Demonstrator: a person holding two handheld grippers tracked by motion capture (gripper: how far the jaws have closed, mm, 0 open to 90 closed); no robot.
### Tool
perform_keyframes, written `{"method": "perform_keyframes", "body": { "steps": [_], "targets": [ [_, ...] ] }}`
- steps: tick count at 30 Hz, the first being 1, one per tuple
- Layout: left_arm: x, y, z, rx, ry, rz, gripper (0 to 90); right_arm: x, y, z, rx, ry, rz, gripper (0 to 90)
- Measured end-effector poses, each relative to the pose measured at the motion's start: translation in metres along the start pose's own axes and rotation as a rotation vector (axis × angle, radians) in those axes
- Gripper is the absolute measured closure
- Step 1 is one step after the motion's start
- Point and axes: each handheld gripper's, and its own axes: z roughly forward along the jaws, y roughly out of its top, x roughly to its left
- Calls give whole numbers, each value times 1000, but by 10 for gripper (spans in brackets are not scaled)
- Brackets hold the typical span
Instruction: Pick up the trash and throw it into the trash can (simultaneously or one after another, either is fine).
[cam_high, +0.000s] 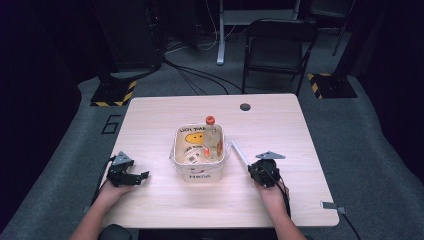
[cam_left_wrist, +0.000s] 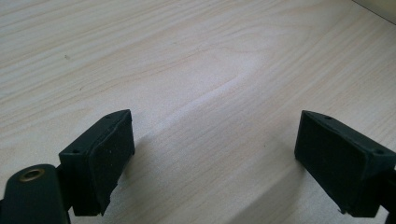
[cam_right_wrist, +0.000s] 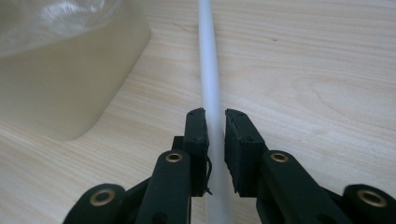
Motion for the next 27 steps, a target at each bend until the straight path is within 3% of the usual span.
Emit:
{"method": "perform_keyframes", "body": {
  "steps": [4, 9, 15, 27],
  "targets": [
    [0, 0, 0, 0, 0, 2, 119, -4, 4, -7, -1, 21, 13, 787],
    [0, 0, 0, -2, 1, 1, 119, -9, 12, -24, -3, 37, -9, 788],
    [0, 0, 0, 0, 0, 0, 119, -9, 20, -44, -12, 10, -75, 790],
    [0, 0, 0, 0, 0, 1, 119, -13, 24, -62, -7, 22, -83, 790]
  ]
}}
